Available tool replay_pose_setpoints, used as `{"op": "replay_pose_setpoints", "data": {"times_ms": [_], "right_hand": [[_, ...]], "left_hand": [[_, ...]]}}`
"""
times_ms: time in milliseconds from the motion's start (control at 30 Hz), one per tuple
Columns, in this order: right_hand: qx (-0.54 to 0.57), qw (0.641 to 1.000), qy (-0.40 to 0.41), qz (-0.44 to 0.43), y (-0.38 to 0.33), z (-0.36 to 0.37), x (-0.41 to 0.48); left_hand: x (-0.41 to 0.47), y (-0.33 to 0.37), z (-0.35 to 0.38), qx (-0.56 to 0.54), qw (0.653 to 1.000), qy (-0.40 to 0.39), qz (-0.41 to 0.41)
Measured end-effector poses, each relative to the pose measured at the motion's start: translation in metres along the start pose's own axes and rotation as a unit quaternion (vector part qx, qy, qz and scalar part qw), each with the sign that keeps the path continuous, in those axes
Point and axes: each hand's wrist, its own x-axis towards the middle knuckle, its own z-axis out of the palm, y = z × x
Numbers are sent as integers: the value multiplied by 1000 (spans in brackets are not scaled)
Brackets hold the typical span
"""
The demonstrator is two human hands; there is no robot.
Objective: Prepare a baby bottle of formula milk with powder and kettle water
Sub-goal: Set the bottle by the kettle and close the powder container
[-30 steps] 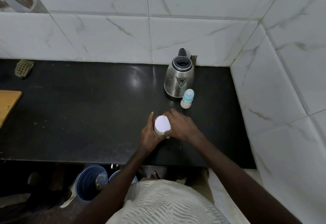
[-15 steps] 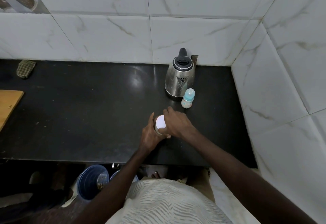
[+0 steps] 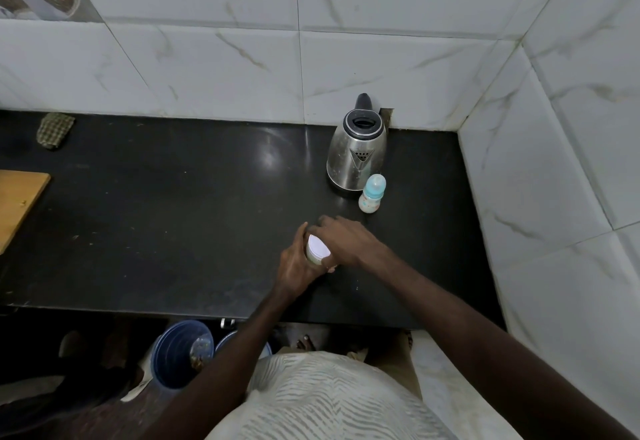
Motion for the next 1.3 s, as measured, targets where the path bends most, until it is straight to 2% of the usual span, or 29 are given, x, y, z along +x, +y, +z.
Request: {"op": "replay_pose_setpoints", "data": {"times_ms": [233, 333, 467, 600, 767, 867, 967, 1033, 1200, 1300], "right_hand": [[-3, 993, -26, -115, 17, 2, 3], [-17, 990, 4, -139, 18, 1, 2], [45, 998, 14, -48, 12, 5, 4], [27, 998, 24, 60, -2, 0, 6], [29, 990, 31, 138, -11, 4, 14], [-13, 988, 8, 152, -17, -5, 14], [-40, 991, -29, 123, -26, -12, 10], [-39, 996, -23, 81, -27, -10, 6], [15, 999, -29, 38, -7, 0, 2], [6, 999, -19, -34, 7, 1, -2]], "left_hand": [[2, -8, 1, -20, 1000, 10, 9], [3, -8, 0, -27, 1000, 14, 6], [3, -4, 0, -11, 1000, 3, 1], [4, -6, -1, 4, 1000, 6, 7], [3, -5, 0, -1, 1000, 5, 1], [4, -4, 0, -2, 1000, 1, -3], [5, -7, 0, -13, 1000, -2, -2], [5, -9, 0, -13, 1000, 5, -8], [4, -6, 1, -18, 1000, 7, -20], [3, -5, 2, -22, 1000, 8, -11]]}}
